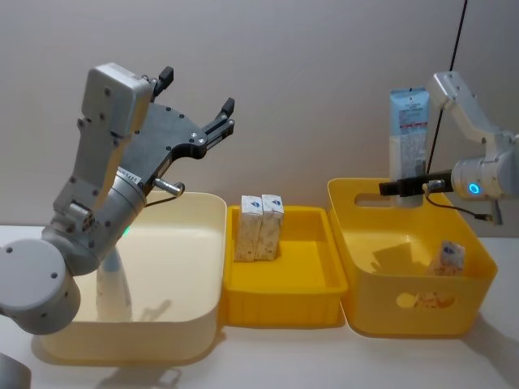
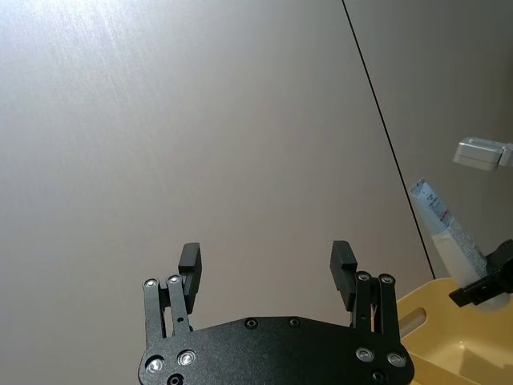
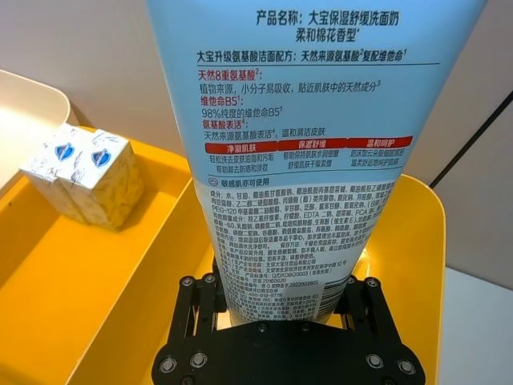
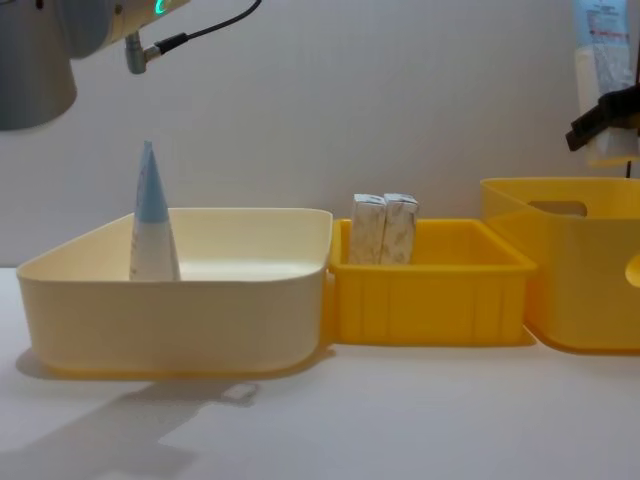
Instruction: Bimanual collaborative sorting of washing and personal care products
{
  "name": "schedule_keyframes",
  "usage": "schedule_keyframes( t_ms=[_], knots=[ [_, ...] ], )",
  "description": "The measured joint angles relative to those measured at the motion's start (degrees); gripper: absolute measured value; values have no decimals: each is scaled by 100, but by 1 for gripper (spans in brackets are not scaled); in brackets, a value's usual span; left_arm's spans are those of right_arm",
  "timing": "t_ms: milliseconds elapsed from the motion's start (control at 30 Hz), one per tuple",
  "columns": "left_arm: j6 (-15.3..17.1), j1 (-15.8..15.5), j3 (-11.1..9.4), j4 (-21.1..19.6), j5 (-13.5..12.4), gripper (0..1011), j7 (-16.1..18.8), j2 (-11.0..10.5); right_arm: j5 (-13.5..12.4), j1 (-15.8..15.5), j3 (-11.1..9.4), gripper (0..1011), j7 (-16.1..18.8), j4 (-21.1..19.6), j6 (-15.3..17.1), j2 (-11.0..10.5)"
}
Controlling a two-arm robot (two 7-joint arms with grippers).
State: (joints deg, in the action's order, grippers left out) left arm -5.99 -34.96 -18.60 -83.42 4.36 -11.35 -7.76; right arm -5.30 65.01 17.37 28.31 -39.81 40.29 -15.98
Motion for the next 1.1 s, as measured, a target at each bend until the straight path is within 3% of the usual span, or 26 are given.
schedule_keyframes(
  t_ms=[233,367,633,1100],
  knots=[
    [0,0,0,0,0,1003,0,-1,4,18,53,667,159,-28,140,-58],
    [0,0,0,0,0,1003,0,0,7,24,75,807,223,-42,198,-82],
    [0,0,0,0,0,1003,0,0,7,31,96,992,292,-59,257,-107],
    [0,0,0,0,0,1003,0,-1,6,37,115,1001,341,-68,305,-125]
  ],
)
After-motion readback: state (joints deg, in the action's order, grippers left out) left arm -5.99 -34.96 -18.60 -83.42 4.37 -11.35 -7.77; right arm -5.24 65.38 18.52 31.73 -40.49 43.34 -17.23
